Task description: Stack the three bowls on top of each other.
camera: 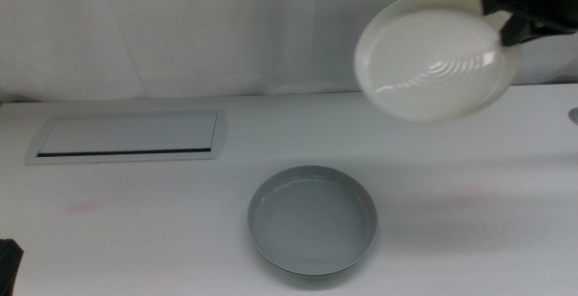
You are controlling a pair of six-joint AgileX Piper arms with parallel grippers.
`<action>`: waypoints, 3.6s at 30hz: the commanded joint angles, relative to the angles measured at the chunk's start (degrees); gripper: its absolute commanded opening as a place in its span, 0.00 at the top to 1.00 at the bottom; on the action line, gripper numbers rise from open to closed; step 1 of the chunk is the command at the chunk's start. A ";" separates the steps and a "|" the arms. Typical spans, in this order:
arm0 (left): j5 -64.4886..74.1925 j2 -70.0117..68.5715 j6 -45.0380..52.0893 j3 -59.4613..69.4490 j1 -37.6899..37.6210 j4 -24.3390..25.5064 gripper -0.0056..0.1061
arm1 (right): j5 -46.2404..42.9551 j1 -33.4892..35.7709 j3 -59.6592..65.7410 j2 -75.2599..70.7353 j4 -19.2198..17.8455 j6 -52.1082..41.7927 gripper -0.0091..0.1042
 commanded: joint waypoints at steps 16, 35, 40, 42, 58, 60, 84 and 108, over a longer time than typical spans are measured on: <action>-0.74 -0.19 -0.43 -0.32 0.17 -0.29 0.98 | -11.11 18.54 18.71 1.70 2.46 5.83 0.94; -0.74 -0.19 -0.43 -0.32 0.17 -0.29 0.98 | -17.80 21.97 18.93 15.98 4.82 6.01 0.94; -0.74 -0.19 -0.43 -0.32 0.17 -0.29 0.98 | -18.57 21.97 18.93 17.23 4.69 6.01 0.94; -0.74 -0.19 -0.43 -0.32 0.17 -0.29 0.98 | -18.71 21.97 18.93 17.60 4.43 6.26 0.94; -0.74 -0.19 -0.43 -0.32 0.17 -0.29 0.98 | -19.53 21.97 18.93 17.60 -1.06 10.32 0.86; -0.74 -0.19 -0.43 -0.32 0.17 -0.29 0.98 | -19.26 21.97 18.93 17.60 -1.06 9.91 0.65; -0.74 -0.19 -0.43 -0.32 0.17 -0.29 0.98 | -19.58 20.22 18.93 -1.94 -19.42 12.71 0.01; -0.34 -0.19 -0.43 -0.32 0.17 -0.29 0.98 | -20.87 -7.81 24.84 -25.54 -13.94 0.32 0.83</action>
